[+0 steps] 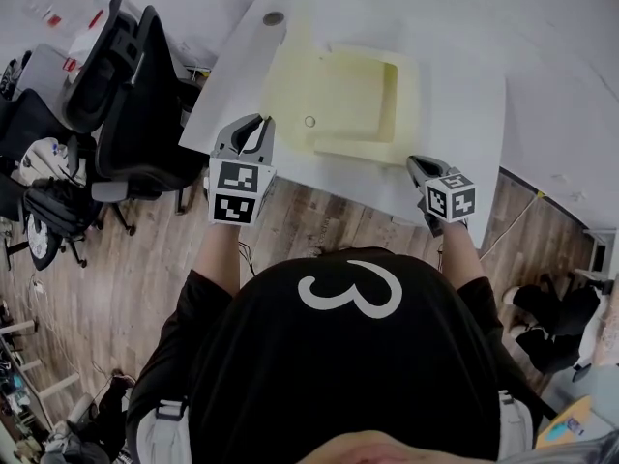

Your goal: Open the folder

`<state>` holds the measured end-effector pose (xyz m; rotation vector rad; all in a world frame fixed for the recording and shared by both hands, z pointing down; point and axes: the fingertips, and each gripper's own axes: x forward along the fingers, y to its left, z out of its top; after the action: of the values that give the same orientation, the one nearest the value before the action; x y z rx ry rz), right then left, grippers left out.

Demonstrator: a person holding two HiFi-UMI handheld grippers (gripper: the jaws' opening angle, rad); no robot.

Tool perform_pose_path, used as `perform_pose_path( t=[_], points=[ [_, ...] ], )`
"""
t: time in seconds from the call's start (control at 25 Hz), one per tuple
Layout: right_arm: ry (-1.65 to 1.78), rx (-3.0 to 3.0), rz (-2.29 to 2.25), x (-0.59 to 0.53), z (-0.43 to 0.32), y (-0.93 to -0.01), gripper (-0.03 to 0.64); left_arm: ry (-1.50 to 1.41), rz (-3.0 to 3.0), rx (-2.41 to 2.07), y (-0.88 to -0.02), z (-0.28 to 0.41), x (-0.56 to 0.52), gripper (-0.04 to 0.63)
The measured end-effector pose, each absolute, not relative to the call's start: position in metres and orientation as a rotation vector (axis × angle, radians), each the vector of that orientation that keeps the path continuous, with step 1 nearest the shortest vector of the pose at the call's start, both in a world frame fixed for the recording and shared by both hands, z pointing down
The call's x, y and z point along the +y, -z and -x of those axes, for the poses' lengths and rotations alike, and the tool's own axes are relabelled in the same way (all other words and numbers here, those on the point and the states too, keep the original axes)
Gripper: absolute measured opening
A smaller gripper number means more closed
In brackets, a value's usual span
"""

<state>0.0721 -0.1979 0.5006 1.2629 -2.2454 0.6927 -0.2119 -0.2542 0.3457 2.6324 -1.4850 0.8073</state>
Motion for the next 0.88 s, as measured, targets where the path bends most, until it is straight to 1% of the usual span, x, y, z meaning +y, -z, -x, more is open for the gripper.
perform_pose_path(
  t=[0.52, 0.88],
  points=[
    [-0.693, -2.252, -1.286, -0.198, -0.073, -0.501, 0.023, -0.656, -2.432, -1.583, -0.374, 0.269, -0.268, 0.038],
    [-0.674, -2.263, -1.277, -0.198, -0.072, -0.5, 0.023, -0.657, -2.313, -1.678, -0.4, 0.298, -0.274, 0.066]
  ],
)
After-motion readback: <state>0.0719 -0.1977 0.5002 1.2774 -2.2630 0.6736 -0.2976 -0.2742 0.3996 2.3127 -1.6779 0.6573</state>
